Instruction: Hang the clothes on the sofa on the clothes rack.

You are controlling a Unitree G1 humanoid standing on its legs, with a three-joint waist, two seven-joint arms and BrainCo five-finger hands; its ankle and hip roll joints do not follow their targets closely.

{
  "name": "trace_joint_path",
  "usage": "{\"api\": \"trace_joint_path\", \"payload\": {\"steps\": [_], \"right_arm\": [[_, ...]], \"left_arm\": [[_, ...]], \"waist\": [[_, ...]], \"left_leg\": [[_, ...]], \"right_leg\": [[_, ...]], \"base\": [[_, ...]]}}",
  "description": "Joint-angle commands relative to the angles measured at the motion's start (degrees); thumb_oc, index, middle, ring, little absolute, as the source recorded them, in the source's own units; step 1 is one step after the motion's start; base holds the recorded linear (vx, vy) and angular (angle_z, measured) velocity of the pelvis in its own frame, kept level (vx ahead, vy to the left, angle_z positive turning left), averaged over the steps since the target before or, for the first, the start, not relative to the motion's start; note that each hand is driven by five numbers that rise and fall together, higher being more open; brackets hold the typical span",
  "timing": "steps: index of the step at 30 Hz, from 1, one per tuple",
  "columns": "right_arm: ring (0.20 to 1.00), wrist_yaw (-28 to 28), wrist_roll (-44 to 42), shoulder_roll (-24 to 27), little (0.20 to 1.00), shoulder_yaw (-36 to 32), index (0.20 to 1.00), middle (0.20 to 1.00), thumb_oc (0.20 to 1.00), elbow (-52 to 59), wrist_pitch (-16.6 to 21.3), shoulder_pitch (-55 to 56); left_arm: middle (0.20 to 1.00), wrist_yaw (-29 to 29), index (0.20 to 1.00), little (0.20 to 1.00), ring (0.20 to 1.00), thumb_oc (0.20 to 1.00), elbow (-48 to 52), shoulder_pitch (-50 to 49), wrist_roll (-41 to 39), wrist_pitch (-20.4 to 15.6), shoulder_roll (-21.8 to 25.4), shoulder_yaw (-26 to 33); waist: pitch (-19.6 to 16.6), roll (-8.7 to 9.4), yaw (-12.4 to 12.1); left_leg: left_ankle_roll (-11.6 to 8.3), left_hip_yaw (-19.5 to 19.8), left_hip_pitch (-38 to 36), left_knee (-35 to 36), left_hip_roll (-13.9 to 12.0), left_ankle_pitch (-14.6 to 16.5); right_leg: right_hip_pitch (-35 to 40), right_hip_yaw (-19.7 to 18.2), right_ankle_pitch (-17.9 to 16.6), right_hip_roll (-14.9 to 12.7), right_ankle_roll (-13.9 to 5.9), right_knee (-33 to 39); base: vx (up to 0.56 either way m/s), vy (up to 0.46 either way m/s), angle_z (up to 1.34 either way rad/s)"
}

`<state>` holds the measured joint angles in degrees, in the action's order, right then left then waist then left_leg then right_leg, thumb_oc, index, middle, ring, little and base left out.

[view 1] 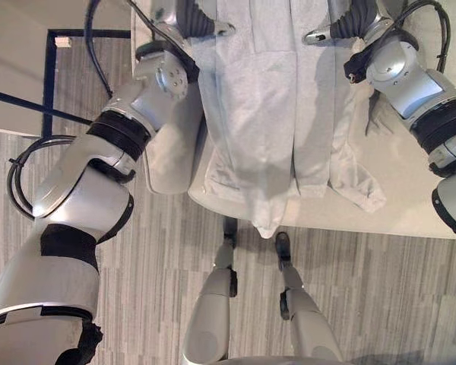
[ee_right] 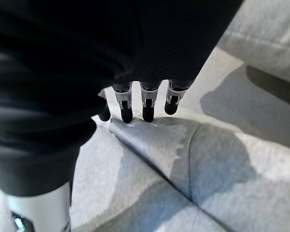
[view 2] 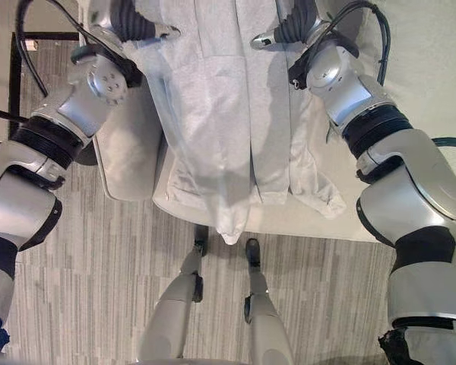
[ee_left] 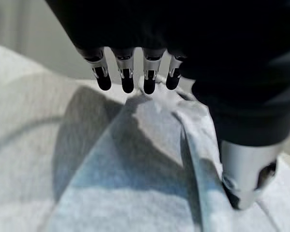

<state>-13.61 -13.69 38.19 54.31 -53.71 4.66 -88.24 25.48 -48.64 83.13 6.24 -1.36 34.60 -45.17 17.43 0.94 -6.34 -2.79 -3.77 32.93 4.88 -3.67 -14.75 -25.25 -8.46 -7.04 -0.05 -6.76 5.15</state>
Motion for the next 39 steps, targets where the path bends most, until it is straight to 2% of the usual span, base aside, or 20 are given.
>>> {"api": "trace_joint_path", "payload": {"steps": [1, 12, 21, 22, 23, 24, 25, 26, 31, 34, 36, 39], "right_arm": [[1.0, -1.96, -1.45, -0.47, 1.0, 0.28, 1.0, 1.0, 1.0, -5.35, 0.78, -5.84], [1.0, -1.34, -1.08, -3.29, 1.0, 2.51, 1.0, 1.0, 1.0, -9.37, -0.31, -6.18], [1.0, -1.04, -0.9, -5.4, 1.0, 4.26, 1.0, 1.0, 1.0, -10.22, -0.45, -6.37], [1.0, -1.06, -1.04, -5.65, 1.0, 4.49, 1.0, 1.0, 1.0, -10.17, -0.41, -6.44], [1.0, -1.03, -1.13, -5.94, 1.0, 4.85, 1.0, 1.0, 1.0, -9.95, -0.32, -6.61], [0.903, -1.03, -1.14, -5.94, 0.903, 4.84, 0.903, 0.903, 0.903, -9.96, -0.31, -6.63], [0.454, -1.34, -1.29, -6.16, 0.454, 5.2, 0.454, 0.454, 0.454, -8.95, -0.13, -6.96], [0.2, -1.57, -1.39, -6.16, 0.2, 5.12, 0.2, 0.2, 0.2, -8.23, 0.07, -7.12], [0.2, -3.28, -0.13, -4.53, 0.2, 4.54, 0.2, 0.2, 0.2, -3.06, 0.67, -6.52], [0.2, -5.0, 0.69, -1.93, 0.2, 2.53, 0.2, 0.2, 0.2, 1.54, 1.09, -5.13], [0.2, -6.45, 2.05, 1.32, 0.2, 0.22, 0.2, 0.2, 0.2, 6.43, 1.4, -3.36], [0.2, -10.15, 4.99, 9.85, 0.2, -8.74, 0.2, 0.2, 0.2, 15.24, 2.76, 3.41]], "left_arm": [[1.0, 1.62, 1.0, 1.0, 1.0, 1.0, -4.76, 6.31, 0.93, -1.13, -2.13, -0.39], [1.0, 0.24, 1.0, 1.0, 1.0, 1.0, -7.75, 7.13, -1.38, -1.58, -5.55, -3.18], [1.0, -2.51, 1.0, 1.0, 1.0, 1.0, -12.47, 8.41, 1.09, -0.88, -7.16, -8.2], [0.558, -2.91, 0.558, 0.558, 0.558, 0.558, -13.48, 8.63, 1.45, -0.84, -7.23, -8.85], [0.228, -3.62, 0.228, 0.228, 0.228, 0.228, -14.82, 8.74, 1.83, -0.64, -7.41, -9.69], [0.2, -3.62, 0.2, 0.2, 0.2, 0.2, -14.93, 8.8, 1.81, -0.7, -7.46, -9.73], [0.2, -4.4, 0.2, 0.2, 0.2, 0.2, -15.87, 9.14, 2.75, -0.66, -7.43, -11.0], [0.2, -4.72, 0.2, 0.2, 0.2, 0.2, -16.1, 9.1, 3.17, -0.58, -7.28, -11.39], [0.2, -4.11, 0.2, 0.2, 0.2, 0.2, -15.69, 8.18, 3.2, -0.27, -6.77, -10.47], [0.2, -3.02, 0.2, 0.2, 0.2, 0.2, -13.69, 7.45, 2.79, -0.21, -5.15, -8.87], [0.2, -2.06, 0.2, 0.2, 0.2, 0.2, -10.33, 6.22, 2.69, -0.45, -2.33, -7.03], [0.2, 0.41, 0.2, 0.2, 0.2, 0.2, -3.25, 2.73, 2.14, -1.56, 4.28, -1.45]], "waist": [[1.08, 0.3, -0.81], [1.71, -0.51, -1.53], [2.38, -0.92, -1.26], [2.48, -0.91, -1.15], [2.62, -0.92, -1.04], [2.62, -0.91, -1.05], [2.89, -0.88, -0.72], [2.95, -0.79, -0.54], [2.97, -0.31, 0.13], [2.64, -0.08, 0.54], [2.29, 0.18, 0.81], [1.19, 0.5, 1.09]], "left_leg": [[-3.99, -0.87, 1.15, 0.12, 3.7, 3.28], [-4.15, -0.33, 2.41, 0.12, 3.98, 2.72], [-4.17, -0.12, 3.43, 0.12, 4.0, 2.35], [-4.18, -0.14, 3.54, 0.12, 3.95, 2.31], [-4.2, -0.19, 3.68, 0.12, 3.9, 2.24], [-4.2, -0.19, 3.7, 0.12, 3.9, 2.24], [-4.21, -0.27, 3.93, 0.12, 3.8, 2.17], [-4.2, -0.26, 4.03, 0.12, 3.74, 2.17], [-4.08, -0.51, 4.26, 0.12, 3.52, 2.31], [-4.04, -0.57, 3.86, 0.12, 3.47, 2.5], [-3.95, -0.64, 3.15, 0.12, 3.51, 2.81], [-3.6, -0.62, 1.15, 0.12, 3.54, 3.6]], "right_leg": [[3.31, 0.41, 1.24, -0.94, -3.19, -0.14], [2.31, 0.96, 0.71, -1.05, -3.35, -0.14], [1.13, 0.76, 0.21, -0.94, -3.4, -0.14], [1.0, 0.75, 0.14, -0.92, -3.4, -0.14], [0.87, 0.73, 0.08, -0.88, -3.39, -0.14], [0.85, 0.73, 0.08, -0.88, -3.39, -0.14], [0.56, 0.67, -0.06, -0.81, -3.41, -0.14], [0.45, 0.63, -0.13, -0.78, -3.43, -0.14], [0.2, 0.37, -0.25, -0.72, -3.54, -0.14], [0.47, 0.31, -0.1, -0.74, -3.62, -0.14], [1.04, 0.38, 0.28, -0.73, -3.62, -0.14], [3.03, 0.39, 1.16, -0.88, -3.64, -0.14]], "base": [[0.0, 0.0, 0.0], [0.01, -0.001, -0.02], [0.0, 0.0, 0.0], [-0.02, 0.001, -0.06], [-0.01, -0.002, -0.06], [-0.02, 0.01, -0.06], [-0.02, 0.01, -0.05], [-0.02, 0.015, -0.05], [-0.01, 0.008, -0.07], [0.0, 0.017, -0.07], [0.0, 0.0, 0.0], [0.0, 0.0, 0.0]]}}
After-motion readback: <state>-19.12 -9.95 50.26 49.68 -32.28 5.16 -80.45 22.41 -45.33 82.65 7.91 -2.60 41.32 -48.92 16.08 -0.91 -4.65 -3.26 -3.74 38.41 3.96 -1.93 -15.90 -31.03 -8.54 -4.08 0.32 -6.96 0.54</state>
